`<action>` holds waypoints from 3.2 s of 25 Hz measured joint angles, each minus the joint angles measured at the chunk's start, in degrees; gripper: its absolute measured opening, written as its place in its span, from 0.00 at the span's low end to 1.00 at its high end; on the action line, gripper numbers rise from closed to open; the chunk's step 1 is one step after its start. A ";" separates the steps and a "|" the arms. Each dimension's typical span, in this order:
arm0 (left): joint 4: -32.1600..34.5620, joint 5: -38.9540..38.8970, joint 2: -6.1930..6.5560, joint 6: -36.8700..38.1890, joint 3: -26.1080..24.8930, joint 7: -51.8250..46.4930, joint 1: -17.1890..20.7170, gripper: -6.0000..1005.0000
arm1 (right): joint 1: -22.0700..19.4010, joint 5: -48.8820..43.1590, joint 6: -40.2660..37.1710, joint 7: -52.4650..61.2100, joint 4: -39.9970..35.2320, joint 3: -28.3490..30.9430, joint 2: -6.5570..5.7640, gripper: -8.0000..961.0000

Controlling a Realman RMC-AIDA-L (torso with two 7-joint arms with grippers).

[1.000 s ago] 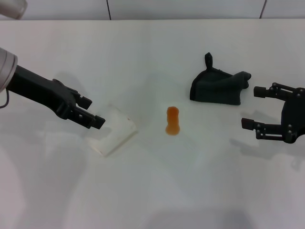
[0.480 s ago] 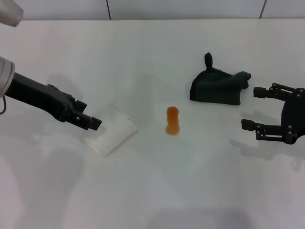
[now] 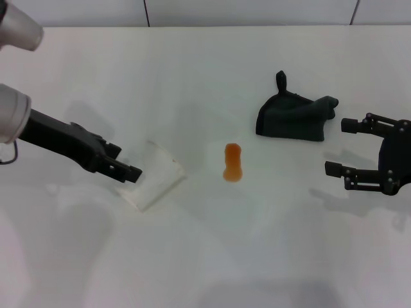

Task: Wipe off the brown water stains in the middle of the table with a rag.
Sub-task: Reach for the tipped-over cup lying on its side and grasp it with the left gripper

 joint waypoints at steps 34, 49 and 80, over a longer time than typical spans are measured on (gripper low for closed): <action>6.83 -0.12 0.00 -6.19 0.00 -1.01 -0.38 0.82 | -0.09 0.27 -0.03 -0.21 -0.20 0.09 0.01 0.88; 8.29 -0.64 -0.18 -7.23 -0.10 -1.59 0.23 0.82 | -0.15 0.26 -0.63 -0.52 0.06 0.43 0.01 0.88; 11.15 -0.07 -0.02 -9.67 0.00 -0.81 -0.26 0.81 | -0.26 0.30 -0.87 -0.65 0.21 0.71 0.01 0.88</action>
